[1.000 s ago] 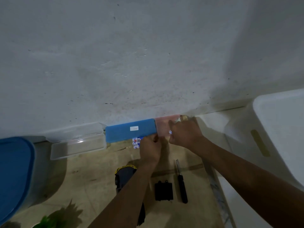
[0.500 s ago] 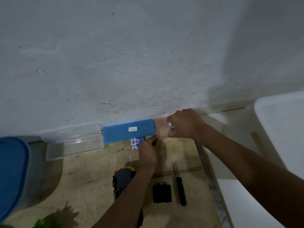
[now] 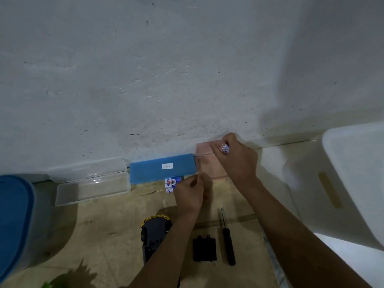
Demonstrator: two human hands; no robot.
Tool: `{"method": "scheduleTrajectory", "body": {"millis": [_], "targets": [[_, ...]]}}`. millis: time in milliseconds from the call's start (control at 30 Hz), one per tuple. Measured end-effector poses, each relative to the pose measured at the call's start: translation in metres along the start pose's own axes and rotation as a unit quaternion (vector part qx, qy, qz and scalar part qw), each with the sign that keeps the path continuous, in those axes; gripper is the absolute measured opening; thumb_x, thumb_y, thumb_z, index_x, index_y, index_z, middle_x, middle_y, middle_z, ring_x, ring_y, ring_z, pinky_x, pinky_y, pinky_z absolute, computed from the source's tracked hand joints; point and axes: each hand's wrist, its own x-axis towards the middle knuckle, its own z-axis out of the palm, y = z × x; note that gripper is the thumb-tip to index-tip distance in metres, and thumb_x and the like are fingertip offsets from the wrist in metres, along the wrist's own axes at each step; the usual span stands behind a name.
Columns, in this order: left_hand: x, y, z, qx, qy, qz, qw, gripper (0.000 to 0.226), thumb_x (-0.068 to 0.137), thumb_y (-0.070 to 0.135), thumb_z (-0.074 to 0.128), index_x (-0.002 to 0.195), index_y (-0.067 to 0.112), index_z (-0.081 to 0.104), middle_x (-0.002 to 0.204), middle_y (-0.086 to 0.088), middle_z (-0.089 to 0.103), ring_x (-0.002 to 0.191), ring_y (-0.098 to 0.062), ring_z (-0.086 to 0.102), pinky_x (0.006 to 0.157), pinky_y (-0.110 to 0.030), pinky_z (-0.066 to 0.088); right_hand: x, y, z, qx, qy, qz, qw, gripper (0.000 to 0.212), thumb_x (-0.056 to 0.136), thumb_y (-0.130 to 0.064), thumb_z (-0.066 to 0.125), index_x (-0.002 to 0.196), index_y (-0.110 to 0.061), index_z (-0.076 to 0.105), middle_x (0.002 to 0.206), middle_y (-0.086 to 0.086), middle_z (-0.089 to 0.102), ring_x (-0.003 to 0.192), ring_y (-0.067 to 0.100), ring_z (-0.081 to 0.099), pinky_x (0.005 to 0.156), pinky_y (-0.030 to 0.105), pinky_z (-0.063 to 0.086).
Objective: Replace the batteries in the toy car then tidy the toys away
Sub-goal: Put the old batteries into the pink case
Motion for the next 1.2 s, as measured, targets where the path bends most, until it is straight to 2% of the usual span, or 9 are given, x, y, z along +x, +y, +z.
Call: {"method": "scheduleTrajectory", "body": {"millis": [100, 200, 367, 533, 700, 800, 900, 1067, 1200], "targets": [[0.001, 0.000, -0.001, 0.002, 0.005, 0.007, 1.000, 0.028, 0.095, 0.024, 0.063, 0.115, 0.006, 0.071, 0.103, -0.007, 0.076, 0.081, -0.010, 0.063, 0.082, -0.026, 0.055, -0.009, 0.000, 0.010, 0.027, -0.023, 0.030, 0.999, 0.030, 0.084, -0.041, 0.072, 0.085, -0.013, 0.060, 0.065, 0.000, 0.063, 0.052, 0.018, 0.058, 0.051, 0.023, 0.041], [0.000, 0.000, -0.001, -0.026, -0.013, -0.014, 0.999, 0.028, 0.094, 0.030, 0.063, 0.111, 0.010, 0.074, 0.096, -0.003, 0.077, 0.075, -0.015, 0.070, 0.080, -0.034, 0.060, -0.023, 0.010, 0.030, 0.004, -0.060, -0.071, 0.996, 0.026, 0.079, -0.035, 0.076, 0.078, -0.011, 0.065, 0.068, 0.004, 0.067, 0.056, 0.016, 0.059, 0.060, 0.028, 0.055], [-0.002, -0.002, -0.002, -0.084, -0.043, -0.047, 0.994, 0.010, 0.094, 0.032, 0.062, 0.094, 0.026, 0.071, 0.056, 0.012, 0.071, 0.048, -0.012, 0.069, 0.049, -0.022, 0.057, -0.021, 0.014, 0.039, -0.039, -0.219, -0.055, 0.973, 0.034, 0.091, -0.043, 0.062, 0.113, -0.018, 0.066, 0.109, 0.002, 0.071, 0.093, 0.016, 0.063, 0.081, 0.020, 0.041], [-0.001, -0.002, -0.002, -0.133, -0.073, -0.095, 0.984, 0.021, 0.095, 0.023, 0.062, 0.104, 0.008, 0.074, 0.074, -0.007, 0.077, 0.052, -0.020, 0.071, 0.054, -0.028, 0.060, -0.022, 0.012, 0.031, -0.017, -0.267, -0.089, 0.959, 0.045, 0.090, -0.039, 0.063, 0.130, -0.020, 0.059, 0.125, 0.006, 0.066, 0.109, 0.022, 0.061, 0.092, 0.031, 0.048], [-0.001, -0.001, -0.003, -0.150, -0.078, -0.107, 0.980, 0.021, 0.096, 0.020, 0.061, 0.103, 0.005, 0.074, 0.078, -0.010, 0.077, 0.052, -0.016, 0.071, 0.051, -0.023, 0.058, -0.030, 0.020, 0.017, 0.050, -0.214, -0.101, 0.970, 0.034, 0.085, -0.035, 0.071, 0.114, -0.017, 0.070, 0.106, 0.002, 0.073, 0.093, 0.015, 0.066, 0.082, 0.029, 0.055], [-0.001, 0.000, -0.002, -0.156, -0.074, -0.123, 0.977, 0.021, 0.097, 0.020, 0.060, 0.106, 0.006, 0.073, 0.082, -0.010, 0.077, 0.054, -0.018, 0.071, 0.052, -0.026, 0.059, -0.046, 0.024, -0.001, 0.055, -0.016, -0.118, 0.991, 0.012, 0.082, -0.026, 0.071, 0.079, -0.014, 0.070, 0.074, -0.001, 0.068, 0.066, 0.012, 0.060, 0.059, 0.022, 0.049], [-0.004, 0.005, -0.004, -0.164, -0.072, -0.143, 0.973, 0.020, 0.099, 0.018, 0.055, 0.102, 0.007, 0.072, 0.077, -0.008, 0.075, 0.053, -0.018, 0.071, 0.052, -0.027, 0.059, -0.053, 0.025, -0.011, 0.042, 0.070, -0.077, 0.994, 0.012, 0.084, -0.024, 0.064, 0.086, -0.013, 0.068, 0.089, 0.002, 0.066, 0.081, 0.014, 0.061, 0.068, 0.021, 0.049], [-0.007, 0.009, -0.006, -0.197, -0.073, -0.167, 0.963, 0.027, 0.098, 0.028, 0.056, 0.093, 0.007, 0.072, 0.071, -0.007, 0.076, 0.054, -0.023, 0.071, 0.049, -0.026, 0.058, -0.063, 0.030, 0.001, 0.052, -0.131, -0.005, 0.990, 0.033, 0.092, -0.033, 0.063, 0.123, -0.021, 0.064, 0.135, 0.001, 0.053, 0.111, 0.009, 0.054, 0.092, 0.028, 0.052], [-0.007, 0.004, -0.003, -0.170, -0.080, -0.127, 0.974, 0.026, 0.095, 0.025, 0.063, 0.111, 0.007, 0.072, 0.081, -0.010, 0.077, 0.062, -0.027, 0.074, 0.056, -0.030, 0.061, -0.070, 0.027, 0.001, 0.039, -0.169, 0.026, 0.985, 0.041, 0.094, -0.037, 0.057, 0.133, -0.025, 0.057, 0.148, -0.001, 0.041, 0.120, 0.008, 0.049, 0.098, 0.020, 0.037]]}}
